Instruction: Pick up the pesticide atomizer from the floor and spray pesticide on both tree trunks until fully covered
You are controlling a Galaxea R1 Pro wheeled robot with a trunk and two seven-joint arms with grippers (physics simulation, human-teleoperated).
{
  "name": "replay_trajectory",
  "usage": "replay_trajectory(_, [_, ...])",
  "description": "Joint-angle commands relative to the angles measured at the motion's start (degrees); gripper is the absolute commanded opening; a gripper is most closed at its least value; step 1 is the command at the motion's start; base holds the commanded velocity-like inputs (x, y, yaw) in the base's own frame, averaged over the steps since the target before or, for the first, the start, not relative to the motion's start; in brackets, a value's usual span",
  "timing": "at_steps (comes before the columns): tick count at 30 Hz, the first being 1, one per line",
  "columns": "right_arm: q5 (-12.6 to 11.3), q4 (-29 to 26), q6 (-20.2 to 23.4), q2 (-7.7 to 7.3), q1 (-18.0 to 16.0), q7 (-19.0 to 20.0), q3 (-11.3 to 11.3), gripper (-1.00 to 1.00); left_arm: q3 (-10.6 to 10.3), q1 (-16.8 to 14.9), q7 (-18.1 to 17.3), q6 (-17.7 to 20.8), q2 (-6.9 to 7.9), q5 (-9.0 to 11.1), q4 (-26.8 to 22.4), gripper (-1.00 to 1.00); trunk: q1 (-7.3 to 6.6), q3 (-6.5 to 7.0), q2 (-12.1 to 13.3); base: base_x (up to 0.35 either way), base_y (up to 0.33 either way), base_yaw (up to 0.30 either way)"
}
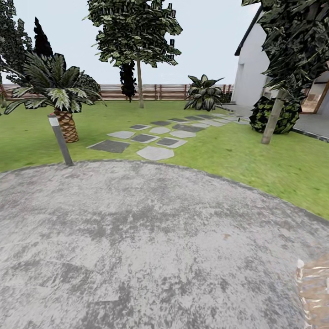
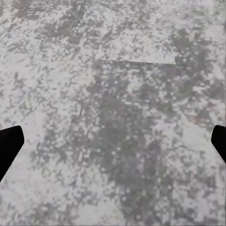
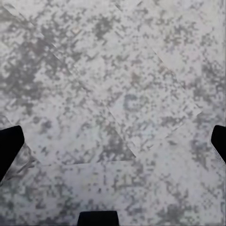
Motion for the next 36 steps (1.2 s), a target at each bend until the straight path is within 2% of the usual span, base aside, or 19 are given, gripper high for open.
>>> replay_trajectory(1, [0.04,0.03,-0.17,0.01,-0.02,0.01,-0.07,1.0,-0.06,-0.03,0.02,-0.18,0.03,0.3,0.05,1.0,0.02,-0.05,-0.02,0.339,0.076,0.0])
replay_trajectory(14, [0.04,0.05,-0.17,0.01,-0.02,-0.17,-0.07,1.0,-0.1,-0.03,0.02,-0.17,0.08,0.3,0.05,1.0,0.02,0.0,-0.02,0.339,0.073,0.0])
replay_trajectory(36, [0.04,0.06,-0.17,0.01,-0.02,-0.25,-0.09,1.0,-0.11,-0.03,0.02,-0.23,0.05,0.3,0.05,1.0,0.02,1.51,-0.02,0.339,0.026,0.0])
